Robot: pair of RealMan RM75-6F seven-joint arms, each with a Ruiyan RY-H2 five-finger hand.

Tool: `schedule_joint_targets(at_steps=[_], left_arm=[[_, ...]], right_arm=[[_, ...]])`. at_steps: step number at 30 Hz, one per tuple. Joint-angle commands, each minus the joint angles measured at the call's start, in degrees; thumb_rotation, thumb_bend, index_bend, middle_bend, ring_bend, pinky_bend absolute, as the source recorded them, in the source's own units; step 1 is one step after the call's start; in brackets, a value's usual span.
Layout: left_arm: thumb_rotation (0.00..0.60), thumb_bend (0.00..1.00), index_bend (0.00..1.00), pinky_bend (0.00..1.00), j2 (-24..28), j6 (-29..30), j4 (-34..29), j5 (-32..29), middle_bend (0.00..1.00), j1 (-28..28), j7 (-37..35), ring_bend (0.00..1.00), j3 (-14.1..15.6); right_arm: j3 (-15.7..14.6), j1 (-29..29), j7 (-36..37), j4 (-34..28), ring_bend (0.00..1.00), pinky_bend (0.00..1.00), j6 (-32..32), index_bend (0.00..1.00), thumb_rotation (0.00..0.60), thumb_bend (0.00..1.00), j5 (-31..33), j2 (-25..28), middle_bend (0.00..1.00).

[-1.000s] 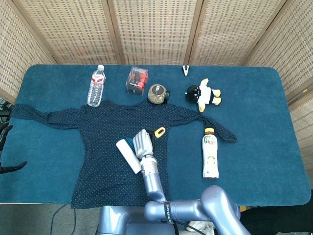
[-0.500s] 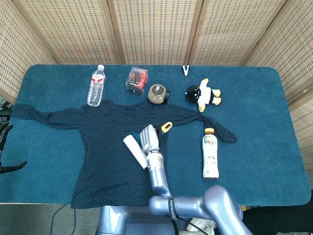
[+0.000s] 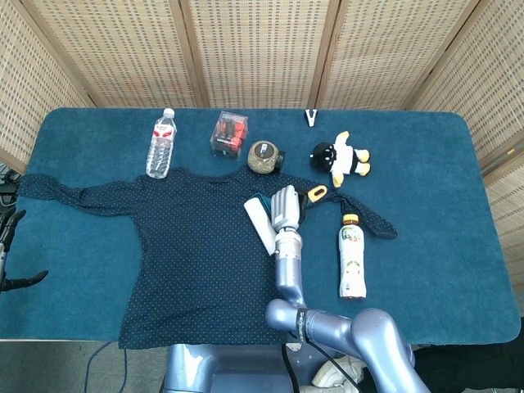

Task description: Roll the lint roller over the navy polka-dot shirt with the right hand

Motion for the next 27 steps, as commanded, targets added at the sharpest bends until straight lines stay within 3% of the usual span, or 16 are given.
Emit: schedule_joint_targets(at_steps=[1,16,27], left_arm=[[0.6,0.0,0.0,0.0,0.0,0.1,-0.1,0.1,0.0,0.0,0.1,0.0,0.0],[0.6,0.0,0.0,0.0,-0.2,0.0,0.2,0.3,0.0,-0.1,0.1,0.0,0.2],[0.6,0.0,0.0,0.0,-0.1,0.2,0.1,0.6,0.0,0.1,0.0,0.0,0.2]], right_arm=[[-0.1,-0.3,-0.4,-1.1,1.0,1.0,0.3,0.73,0.6,0.9,-0.6,-0.3,1.0],[0.0,0.8,-3.0,-12.5,1.0,1.0,3.3,0.72,0.6,0.9,-2.6,-3.0,1.0],[-0.6,0.5,-4.2,-15.3,1.0,1.0,4.1,0.72,0.6,0.9,-2.5,-4.2,1.0]])
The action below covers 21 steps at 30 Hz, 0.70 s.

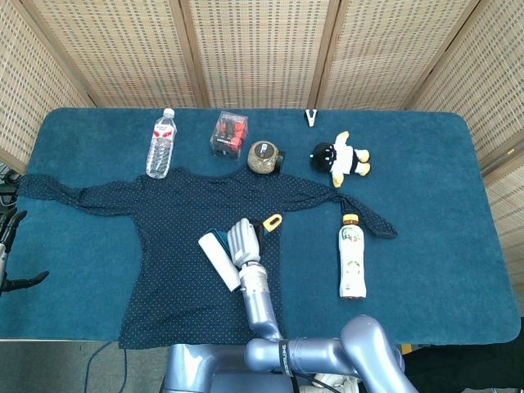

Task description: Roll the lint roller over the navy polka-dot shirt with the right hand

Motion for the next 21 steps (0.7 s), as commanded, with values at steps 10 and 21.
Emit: schedule_joint_targets(at_steps=[10,21], left_arm=[[0.6,0.0,0.0,0.0,0.3,0.3,-0.2,0.8,0.0,0.2,-0.8,0.0,0.2],[0.6,0.0,0.0,0.0,1.4,3.3,-0.8,4.1,0.0,1.7,-3.4,0.0,1.1]], right_arm=[[0.9,-3.3,4.7,-3.9,1.0,1.0,0.1,0.0,0.6,0.0,-0.7,4.5,1.0],[-4.7,-13.0,16.9,-23.8,1.0,1.0,2.6,0.0,0.6,0.0,-9.5,22.0,0.95]])
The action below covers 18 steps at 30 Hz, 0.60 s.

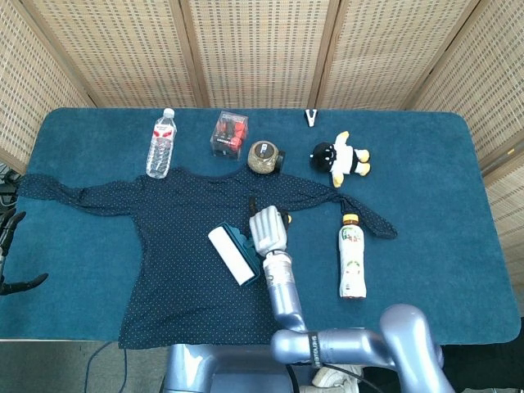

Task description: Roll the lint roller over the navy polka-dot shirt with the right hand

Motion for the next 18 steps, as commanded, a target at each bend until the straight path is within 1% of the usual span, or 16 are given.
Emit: schedule_joint_targets(at_steps=[1,2,3,4,5,7,8,9,10,12,13,14,16,18], left_arm=[[0.6,0.0,0.0,0.0,0.2,1.2,0.0,1.2,0.0,0.7,-0.8,0.0,0.4],[0.6,0.0,0.0,0.0,0.3,1.5,0.0,1.6,0.0,0.8,-1.0,0.0,0.5],[0.6,0.0,0.0,0.0,0.3,1.8,0.0,2.0,0.0,0.9,-1.1,0.0,0.6],[0.6,0.0,0.0,0.0,0.3,2.1,0.0,2.3,0.0,1.1,-1.2,0.0,0.8],[0.6,0.0,0.0,0.0,0.3,2.3,0.0,2.7,0.0,1.2,-1.3,0.0,0.9],[0.6,0.0,0.0,0.0,0.3,2.9,-0.1,3.4,0.0,1.5,-1.5,0.0,1.1],[0.6,0.0,0.0,0.0,0.4,3.3,-0.2,3.9,0.0,1.8,-1.7,0.0,1.4],[0.6,0.0,0.0,0.0,0.5,3.7,-0.3,4.4,0.0,2.0,-1.9,0.0,1.6],[0.6,0.0,0.0,0.0,0.6,4.5,-0.4,5.2,0.0,2.4,-2.2,0.0,1.8],[0.6,0.0,0.0,0.0,0.4,5.5,-0.2,6.2,0.0,2.8,-2.8,0.0,2.2],[0.6,0.0,0.0,0.0,0.2,5.9,0.1,6.7,0.0,3.0,-3.1,0.0,2.3],[0.6,0.0,0.0,0.0,0.0,6.2,0.4,7.1,0.0,3.1,-3.4,0.0,2.4],[0.6,0.0,0.0,0.0,-0.7,7.6,1.4,8.5,0.0,3.5,-3.7,0.0,2.6],[0.6,0.0,0.0,0.0,-1.2,8.5,2.1,9.4,0.0,3.7,-4.1,0.0,2.7]], right_arm=[[-4.7,-6.5,13.2,-9.5,0.99,1.0,-2.0,0.0,0.6,0.0,-9.3,11.7,0.9],[-5.8,-7.8,16.9,-10.5,0.97,1.0,-3.1,0.0,0.6,0.0,-12.0,14.3,0.86],[-6.9,-9.0,20.7,-11.3,0.92,0.98,-4.0,0.0,0.6,0.0,-14.7,16.7,0.78],[-8.1,-10.2,24.6,-11.8,0.83,0.89,-5.1,0.0,0.6,0.0,-17.3,19.2,0.69],[-9.3,-11.2,28.4,-12.1,0.75,0.77,-6.4,0.0,0.6,0.0,-19.8,21.6,0.62],[-11.5,-12.9,35.2,-12.0,0.43,0.34,-8.3,0.0,0.6,0.0,-24.8,26.0,0.39],[-12.9,-14.2,39.4,-11.4,0.32,0.23,-8.4,0.0,0.6,0.0,-28.3,28.6,0.31],[-13.9,-15.3,42.5,-10.9,0.19,0.13,-8.0,0.0,0.6,0.0,-30.8,30.2,0.21],[-15.3,-17.2,47.1,-10.3,0.1,0.06,-6.7,0.0,0.6,0.0,-34.1,32.5,0.14],[-17.2,-19.8,53.7,-9.5,0.02,0.0,-4.5,0.0,0.6,0.0,-38.6,35.2,0.05],[-17.8,-21.1,56.5,-9.3,0.0,0.0,-3.4,0.0,0.6,0.0,-40.1,36.3,0.02],[-18.4,-22.0,58.7,-9.2,0.0,0.0,-2.6,0.0,0.6,0.0,-41.2,37.1,0.01],[-19.4,-26.3,64.6,-10.8,0.0,0.0,1.1,0.0,0.6,0.0,-42.1,39.7,0.0],[-20.0,-28.8,67.8,-12.4,0.0,0.0,2.7,0.0,0.6,0.0,-42.0,40.8,0.0]])
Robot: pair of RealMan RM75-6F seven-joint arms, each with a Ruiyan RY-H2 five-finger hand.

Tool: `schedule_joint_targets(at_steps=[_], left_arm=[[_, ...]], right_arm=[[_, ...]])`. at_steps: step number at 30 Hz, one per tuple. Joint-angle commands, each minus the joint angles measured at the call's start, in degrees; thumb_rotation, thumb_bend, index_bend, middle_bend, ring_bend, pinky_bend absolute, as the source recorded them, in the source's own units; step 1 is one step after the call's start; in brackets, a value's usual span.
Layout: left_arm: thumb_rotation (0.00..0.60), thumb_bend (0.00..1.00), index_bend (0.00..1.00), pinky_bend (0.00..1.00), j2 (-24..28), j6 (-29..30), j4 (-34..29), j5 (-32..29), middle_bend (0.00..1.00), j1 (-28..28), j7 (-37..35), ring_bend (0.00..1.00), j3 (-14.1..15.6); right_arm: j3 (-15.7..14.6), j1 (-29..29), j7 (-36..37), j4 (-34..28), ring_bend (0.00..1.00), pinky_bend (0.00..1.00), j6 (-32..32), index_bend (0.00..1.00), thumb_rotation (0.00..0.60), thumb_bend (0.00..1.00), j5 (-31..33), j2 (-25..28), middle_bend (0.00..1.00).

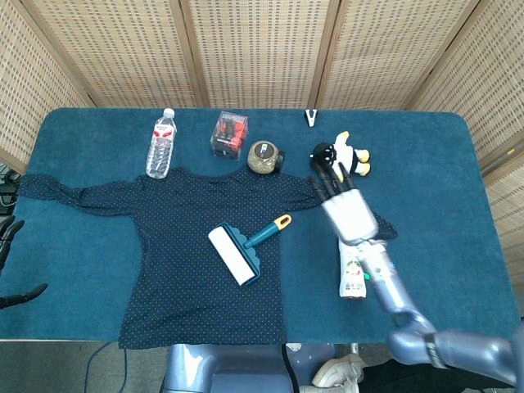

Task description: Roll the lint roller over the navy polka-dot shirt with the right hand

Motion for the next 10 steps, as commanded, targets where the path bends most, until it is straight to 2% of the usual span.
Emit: schedule_joint_targets(at_steps=[1,6,10], left_arm=[[0.6,0.0,0.0,0.0,-1.0,1.8,1.1,1.8,0.0,0.6,-0.8,0.0,0.3],[0.6,0.0,0.0,0.0,-2.3,5.0,3.3,6.1,0.0,1.2,-2.8,0.0,1.2],[0.6,0.0,0.0,0.0,-2.9,5.4,4.1,6.9,0.0,1.2,-2.4,0.0,1.5]], right_arm=[[-4.8,-10.5,13.3,-4.2,0.0,0.0,6.1,0.0,0.6,0.0,-4.6,8.0,0.0],[-7.0,-16.9,18.6,-11.0,0.0,0.0,8.8,0.0,0.6,0.0,-4.0,13.1,0.0],[-8.1,-19.7,18.6,-13.3,0.0,0.0,10.5,0.0,0.6,0.0,-6.0,15.0,0.0]])
